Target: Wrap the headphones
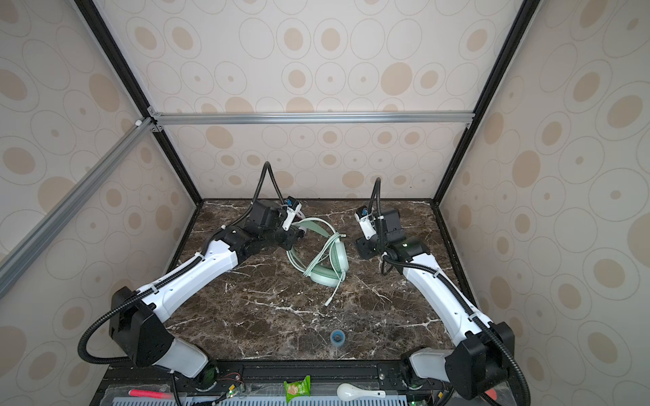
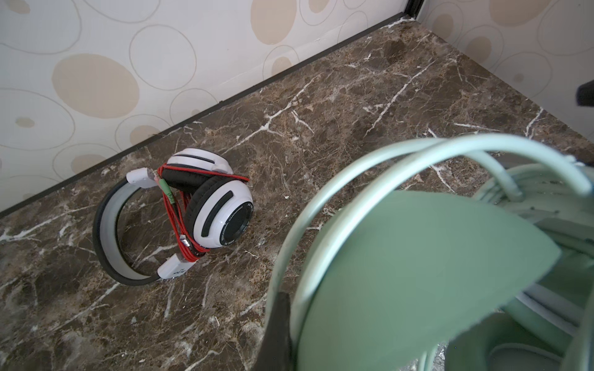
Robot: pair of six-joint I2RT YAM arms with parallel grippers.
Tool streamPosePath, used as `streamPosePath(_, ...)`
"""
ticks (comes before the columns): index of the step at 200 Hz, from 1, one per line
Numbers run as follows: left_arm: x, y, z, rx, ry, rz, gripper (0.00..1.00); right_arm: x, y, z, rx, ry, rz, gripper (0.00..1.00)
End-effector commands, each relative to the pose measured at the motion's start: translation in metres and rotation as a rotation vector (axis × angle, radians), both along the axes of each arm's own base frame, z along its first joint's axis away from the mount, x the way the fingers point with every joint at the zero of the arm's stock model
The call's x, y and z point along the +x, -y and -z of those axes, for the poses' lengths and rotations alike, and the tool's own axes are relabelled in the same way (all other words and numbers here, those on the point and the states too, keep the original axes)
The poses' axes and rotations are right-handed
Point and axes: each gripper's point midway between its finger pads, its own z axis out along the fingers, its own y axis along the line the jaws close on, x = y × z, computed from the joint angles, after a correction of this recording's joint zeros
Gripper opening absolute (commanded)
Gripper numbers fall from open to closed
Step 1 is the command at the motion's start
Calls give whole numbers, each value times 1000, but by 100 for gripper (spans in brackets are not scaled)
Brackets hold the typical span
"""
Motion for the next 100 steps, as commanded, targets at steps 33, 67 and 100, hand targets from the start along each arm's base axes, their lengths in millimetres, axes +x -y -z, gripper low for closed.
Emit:
streamPosePath(33, 25, 21, -21, -205, -49, -161, 0, 12, 34, -39, -36, 76, 156, 89)
streamPosePath(67, 43, 35, 5, -157, -106, -274, 0, 19, 38, -56, 11, 90, 204, 89)
streamPosePath(100, 66, 52, 25, -178, -170, -338, 0, 20, 39, -65, 27, 106, 214, 89)
